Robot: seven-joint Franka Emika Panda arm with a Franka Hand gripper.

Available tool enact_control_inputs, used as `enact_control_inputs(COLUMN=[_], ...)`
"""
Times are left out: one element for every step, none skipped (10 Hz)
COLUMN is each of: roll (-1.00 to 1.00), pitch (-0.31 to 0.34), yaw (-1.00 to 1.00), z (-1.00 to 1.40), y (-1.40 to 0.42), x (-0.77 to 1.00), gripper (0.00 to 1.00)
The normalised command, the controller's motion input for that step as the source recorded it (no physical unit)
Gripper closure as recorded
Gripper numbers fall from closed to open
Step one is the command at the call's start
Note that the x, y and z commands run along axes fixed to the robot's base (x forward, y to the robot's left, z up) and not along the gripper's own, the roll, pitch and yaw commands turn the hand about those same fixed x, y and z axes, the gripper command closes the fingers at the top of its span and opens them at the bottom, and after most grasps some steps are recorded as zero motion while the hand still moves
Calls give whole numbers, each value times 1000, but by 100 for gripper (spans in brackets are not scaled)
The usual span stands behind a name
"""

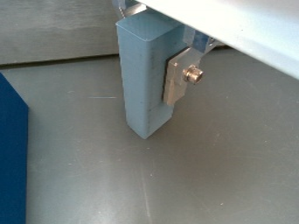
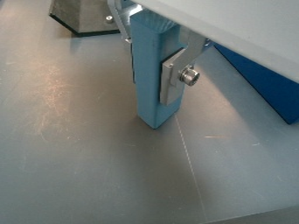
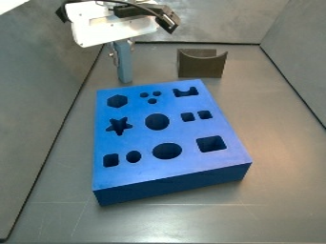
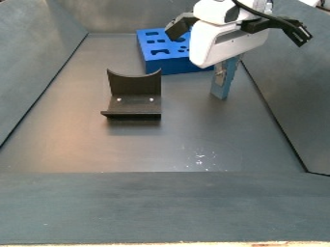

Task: Pick up the rectangle object. Move to above the board. Insert the rectangle object.
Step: Pick up the rectangle object, then move to above the board.

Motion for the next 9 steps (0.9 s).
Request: enact_control_inputs(roll=[0,0,0,0,0,0,0,251,256], pitch=[0,0,0,0,0,0,0,89,148], yaw=[0,0,0,0,0,0,0,-144,-245], z=[0,0,0,0,0,0,0,1000,1000], y=[0,0,0,0,0,0,0,-130,-128], x=[0,0,0,0,0,0,0,-96,-115], gripper=[100,100,100,100,100,100,100,100,100])
